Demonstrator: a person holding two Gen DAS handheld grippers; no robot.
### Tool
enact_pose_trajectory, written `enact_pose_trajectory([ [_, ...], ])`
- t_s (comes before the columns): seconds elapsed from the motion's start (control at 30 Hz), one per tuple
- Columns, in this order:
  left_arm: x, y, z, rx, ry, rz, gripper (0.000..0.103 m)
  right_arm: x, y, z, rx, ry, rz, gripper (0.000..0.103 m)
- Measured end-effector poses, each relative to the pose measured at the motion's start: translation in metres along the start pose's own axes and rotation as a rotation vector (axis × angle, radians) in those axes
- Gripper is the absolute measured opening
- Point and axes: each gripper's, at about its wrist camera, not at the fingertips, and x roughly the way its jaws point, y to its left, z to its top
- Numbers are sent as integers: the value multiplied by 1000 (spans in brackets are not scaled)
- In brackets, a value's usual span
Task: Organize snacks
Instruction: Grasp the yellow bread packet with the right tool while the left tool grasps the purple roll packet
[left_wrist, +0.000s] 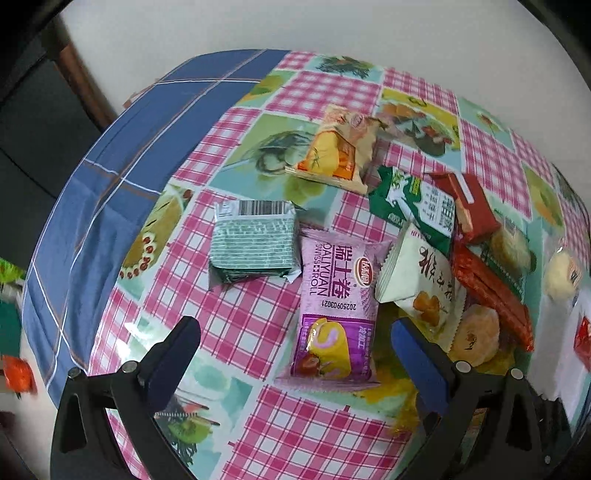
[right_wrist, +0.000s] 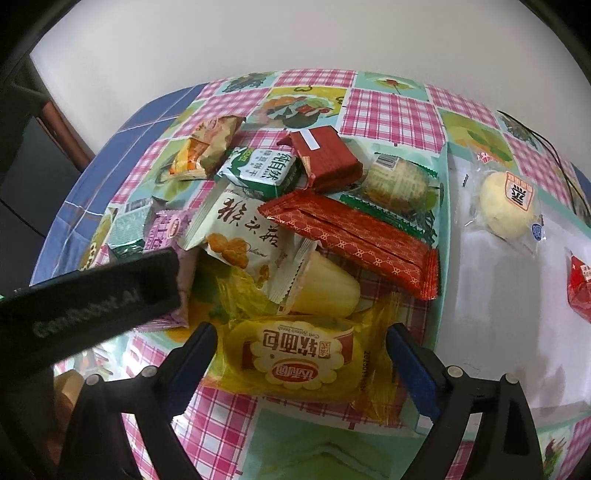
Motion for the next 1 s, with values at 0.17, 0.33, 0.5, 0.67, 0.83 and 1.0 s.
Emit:
enact_pose_trajectory([
  [0.17,11,-7,3,35,23,12,103,1,2,1,-5,5,-7,95],
  [0.33,17,-10,5,46,34,5,103,3,5,0,-14,9,-17,95],
  [0.5,18,-10,6,48,32,3,91,6,5,0,-11,10,-29,94],
  [0.67,27,-10,7,48,53,2,80,7,5,0,-7,11,-24,94],
  [0.83,33,-6,4,37,81,-26,65,7,4,0,-5,12,-23,93],
  [1.0,31,-7,1,41,69,-31,47,6,1,0,13,16,-10,90],
])
